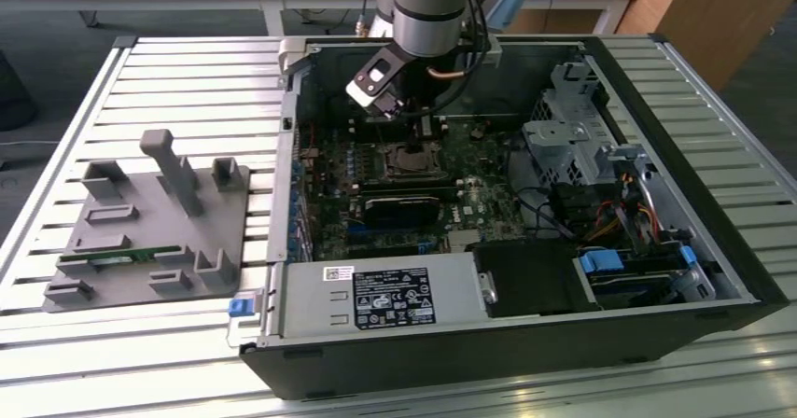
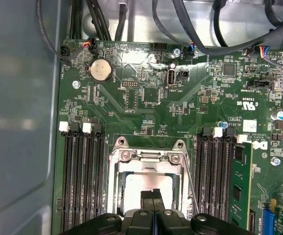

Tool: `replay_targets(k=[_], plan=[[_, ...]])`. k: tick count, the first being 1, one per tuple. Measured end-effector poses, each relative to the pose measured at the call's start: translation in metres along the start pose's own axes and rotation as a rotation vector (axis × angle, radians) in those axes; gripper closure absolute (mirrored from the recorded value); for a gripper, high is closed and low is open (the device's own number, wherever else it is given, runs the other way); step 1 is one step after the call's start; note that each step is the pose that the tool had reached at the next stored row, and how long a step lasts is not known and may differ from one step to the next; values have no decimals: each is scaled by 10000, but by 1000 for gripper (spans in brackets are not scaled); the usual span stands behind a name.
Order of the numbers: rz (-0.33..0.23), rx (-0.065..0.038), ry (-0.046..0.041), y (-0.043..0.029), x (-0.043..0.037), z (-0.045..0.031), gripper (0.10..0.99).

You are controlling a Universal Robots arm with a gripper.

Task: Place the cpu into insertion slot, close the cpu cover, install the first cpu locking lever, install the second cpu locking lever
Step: 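Install the first cpu locking lever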

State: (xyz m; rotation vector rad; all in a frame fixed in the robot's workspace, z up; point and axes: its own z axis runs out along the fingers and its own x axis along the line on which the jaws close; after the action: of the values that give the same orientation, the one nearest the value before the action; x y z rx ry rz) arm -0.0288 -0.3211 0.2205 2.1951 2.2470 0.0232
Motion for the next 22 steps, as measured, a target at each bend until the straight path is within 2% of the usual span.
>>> replay_targets(k=[17, 22], plan=[[0, 0, 0, 3, 2, -165, 980], [-1, -4, 0, 4, 3, -257, 980]])
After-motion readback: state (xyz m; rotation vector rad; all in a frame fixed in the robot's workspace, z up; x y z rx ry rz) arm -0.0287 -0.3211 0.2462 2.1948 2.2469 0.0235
